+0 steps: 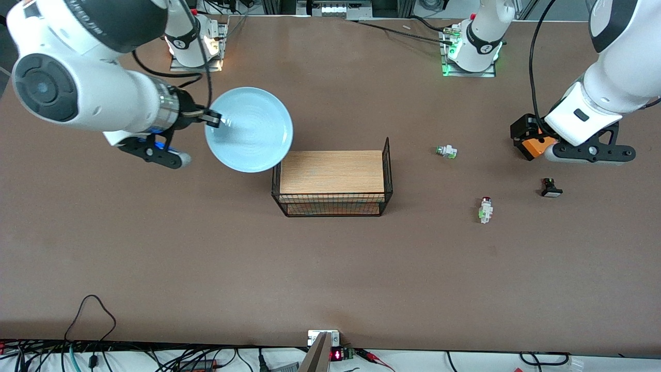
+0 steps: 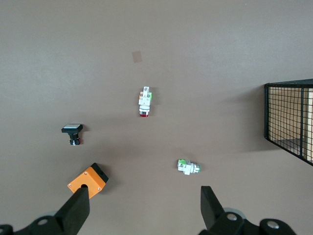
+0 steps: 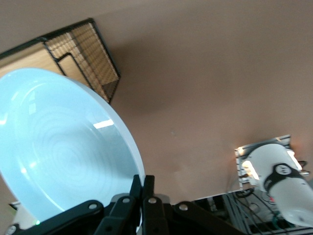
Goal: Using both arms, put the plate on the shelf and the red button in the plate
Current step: 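Carry the blue plate with the right gripper over the wire basket, then lower the blue plate onto the wooden board and open the right gripper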
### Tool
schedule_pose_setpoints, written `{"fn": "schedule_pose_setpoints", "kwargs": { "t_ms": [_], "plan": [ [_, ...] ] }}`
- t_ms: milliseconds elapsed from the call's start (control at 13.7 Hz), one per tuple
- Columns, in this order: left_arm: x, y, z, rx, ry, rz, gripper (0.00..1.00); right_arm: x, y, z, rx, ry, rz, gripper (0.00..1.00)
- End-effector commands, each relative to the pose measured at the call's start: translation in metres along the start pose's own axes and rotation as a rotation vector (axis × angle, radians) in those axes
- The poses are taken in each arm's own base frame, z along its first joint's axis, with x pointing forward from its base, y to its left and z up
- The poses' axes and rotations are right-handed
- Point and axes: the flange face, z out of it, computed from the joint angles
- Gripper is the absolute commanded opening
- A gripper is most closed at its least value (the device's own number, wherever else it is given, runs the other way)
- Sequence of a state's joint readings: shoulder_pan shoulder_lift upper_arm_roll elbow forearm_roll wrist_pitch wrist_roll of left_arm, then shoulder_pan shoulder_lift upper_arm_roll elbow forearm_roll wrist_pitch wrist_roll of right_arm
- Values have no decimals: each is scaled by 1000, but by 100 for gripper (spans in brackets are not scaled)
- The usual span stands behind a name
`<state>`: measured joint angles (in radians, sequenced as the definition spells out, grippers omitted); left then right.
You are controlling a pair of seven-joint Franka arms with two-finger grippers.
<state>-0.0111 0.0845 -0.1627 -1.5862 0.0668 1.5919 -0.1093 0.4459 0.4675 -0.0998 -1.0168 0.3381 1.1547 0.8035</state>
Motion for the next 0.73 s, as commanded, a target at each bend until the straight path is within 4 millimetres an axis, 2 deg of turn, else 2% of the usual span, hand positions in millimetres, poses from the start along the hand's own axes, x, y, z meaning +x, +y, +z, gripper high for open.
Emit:
{"fn": "schedule_pose_setpoints", "kwargs": {
  "t_ms": [0, 146, 291, 510, 655],
  "plan": [
    [0, -1, -6, -2, -4, 5, 100, -17, -45, 18, 39, 37, 48, 0],
    [0, 0, -6, -2, -4, 6, 100, -27, -79, 40, 53, 62, 87, 0],
    [0, -1, -5, -2, -6, 5, 100, -31, -103, 61, 54, 81, 79, 0],
    [0, -4, -3, -2, -11, -9, 100, -31, -127, 92, 55, 128, 82, 0],
    [0, -4, -4, -3, -9, -9, 100, -39, -142, 113, 39, 165, 73, 0]
  ]
}}
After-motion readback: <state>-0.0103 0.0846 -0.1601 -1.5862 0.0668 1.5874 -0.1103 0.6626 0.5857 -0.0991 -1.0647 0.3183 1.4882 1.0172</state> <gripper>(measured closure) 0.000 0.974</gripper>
